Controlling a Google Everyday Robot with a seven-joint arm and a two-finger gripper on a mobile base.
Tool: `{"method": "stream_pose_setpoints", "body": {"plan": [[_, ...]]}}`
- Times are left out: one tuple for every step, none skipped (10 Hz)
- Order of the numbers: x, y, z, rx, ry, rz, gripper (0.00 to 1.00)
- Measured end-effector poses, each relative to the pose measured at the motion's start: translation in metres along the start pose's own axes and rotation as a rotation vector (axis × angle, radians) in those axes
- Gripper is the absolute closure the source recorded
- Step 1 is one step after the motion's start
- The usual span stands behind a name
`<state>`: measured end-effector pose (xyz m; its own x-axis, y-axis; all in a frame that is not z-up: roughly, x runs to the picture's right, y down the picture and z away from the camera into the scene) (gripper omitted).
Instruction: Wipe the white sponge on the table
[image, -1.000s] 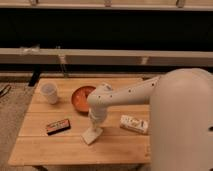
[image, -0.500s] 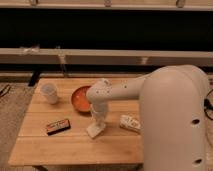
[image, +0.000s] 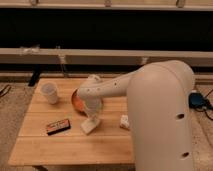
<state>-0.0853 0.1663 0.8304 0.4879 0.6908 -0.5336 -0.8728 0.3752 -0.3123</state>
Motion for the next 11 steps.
{"method": "stream_pose_setpoints", "body": {"plan": [[0.001, 0.016, 0.0, -0.003, -0.006, -0.017, 1.0], [0.001, 0.034, -0.001, -0.008, -0.012, -0.037, 1.0], [0.003, 0.054, -0.001, -0.013, -0.014, -0.069, 1.0], [0.007, 0.072, -0.002, -0.019, -0.014, -0.104, 1.0], [0.01, 0.082, -0.002, -0.019, -0.013, -0.129, 1.0], [0.015, 0.093, -0.001, -0.018, -0.009, -0.161, 1.0], [0.024, 0.099, 0.0, -0.013, 0.001, -0.188, 1.0], [0.034, 0.098, 0.002, -0.005, 0.013, -0.19, 1.0], [0.045, 0.09, 0.003, 0.004, 0.024, -0.182, 1.0], [0.059, 0.074, 0.005, 0.015, 0.038, -0.16, 1.0], [0.069, 0.063, 0.006, 0.02, 0.048, -0.139, 1.0]]}}
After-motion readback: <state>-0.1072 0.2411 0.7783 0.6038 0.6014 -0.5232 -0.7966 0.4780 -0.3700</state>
